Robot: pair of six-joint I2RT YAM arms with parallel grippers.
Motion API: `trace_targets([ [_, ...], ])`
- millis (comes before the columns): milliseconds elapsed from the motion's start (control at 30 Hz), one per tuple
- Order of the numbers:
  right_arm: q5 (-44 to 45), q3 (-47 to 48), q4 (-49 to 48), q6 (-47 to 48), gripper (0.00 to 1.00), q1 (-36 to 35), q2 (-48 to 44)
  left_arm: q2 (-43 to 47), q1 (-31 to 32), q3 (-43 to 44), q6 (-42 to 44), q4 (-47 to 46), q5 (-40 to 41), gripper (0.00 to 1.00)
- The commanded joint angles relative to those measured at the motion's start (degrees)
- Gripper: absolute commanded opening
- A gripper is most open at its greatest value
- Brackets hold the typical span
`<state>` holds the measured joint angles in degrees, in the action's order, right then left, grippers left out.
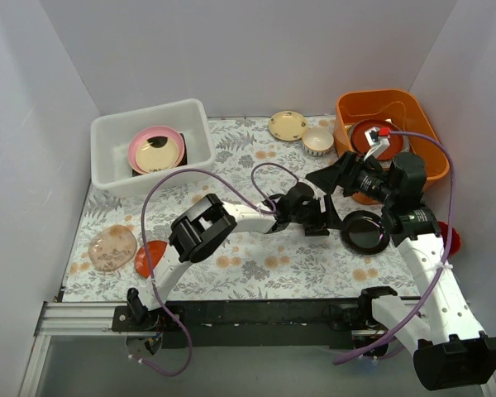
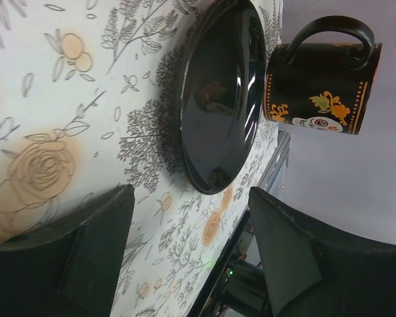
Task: Place the plates into the plastic bin on the countertop
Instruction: Pick up the plate at the center of the board.
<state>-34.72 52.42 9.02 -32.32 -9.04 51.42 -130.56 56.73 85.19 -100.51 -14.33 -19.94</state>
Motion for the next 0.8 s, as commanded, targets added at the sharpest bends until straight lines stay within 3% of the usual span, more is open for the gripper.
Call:
trace_targets([
  [0, -0.96, 2.95, -2.51, -1.35, 0.98, 0.25, -1.58, -3.02, 1.89, 3.66, 1.46, 6.68, 3.95, 0.69],
  [400, 0.35, 3.83, -1.72, -1.70, 0.98, 0.51, -2.37, -5.40, 2.95, 7.98, -0.65, 11.60, 8.43, 0.57],
  [600, 1.85, 3.83, -0.67, -1.70, 0.98, 0.78, -2.73, -8.39, 3.48, 10.78, -1.27, 11.78, 7.38, 0.47],
  [767, 1.85, 3.56, -0.58, -1.70, 0.98, 0.95, -2.81, -9.62, 3.83, 11.41, -1.71, 12.04, 7.11, 0.45],
])
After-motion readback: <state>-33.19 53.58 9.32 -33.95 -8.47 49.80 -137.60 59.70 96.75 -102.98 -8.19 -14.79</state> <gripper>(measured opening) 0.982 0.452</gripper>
